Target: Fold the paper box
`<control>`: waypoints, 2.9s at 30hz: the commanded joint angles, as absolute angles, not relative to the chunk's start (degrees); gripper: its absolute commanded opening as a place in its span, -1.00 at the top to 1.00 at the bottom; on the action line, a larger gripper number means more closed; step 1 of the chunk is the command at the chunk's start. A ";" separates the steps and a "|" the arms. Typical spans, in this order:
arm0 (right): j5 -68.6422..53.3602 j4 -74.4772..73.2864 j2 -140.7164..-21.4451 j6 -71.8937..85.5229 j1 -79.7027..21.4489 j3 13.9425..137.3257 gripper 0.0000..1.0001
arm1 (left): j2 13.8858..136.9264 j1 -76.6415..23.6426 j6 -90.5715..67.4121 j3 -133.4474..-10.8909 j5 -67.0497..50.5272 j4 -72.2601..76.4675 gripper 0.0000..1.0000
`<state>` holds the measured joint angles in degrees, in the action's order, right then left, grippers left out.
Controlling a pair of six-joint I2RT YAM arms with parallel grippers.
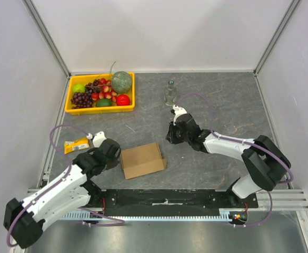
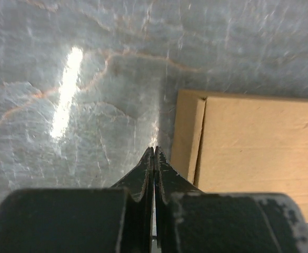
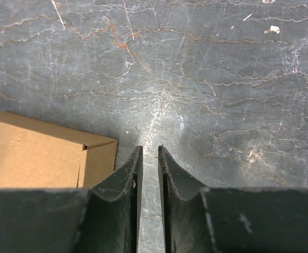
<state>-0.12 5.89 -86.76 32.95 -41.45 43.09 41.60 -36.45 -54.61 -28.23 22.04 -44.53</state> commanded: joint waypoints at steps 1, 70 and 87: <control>0.18 1.67 -89.47 29.10 -41.66 47.46 0.53 | 47.10 -41.56 -62.83 -28.92 23.82 -46.85 0.96; -7.47 29.25 -58.61 68.37 -37.70 2.38 0.90 | 84.46 -37.79 -21.27 -41.66 -9.49 13.45 0.96; -2.28 46.84 -72.07 73.65 -45.61 0.61 0.92 | 86.75 -39.90 -20.92 -38.23 -11.51 14.41 0.96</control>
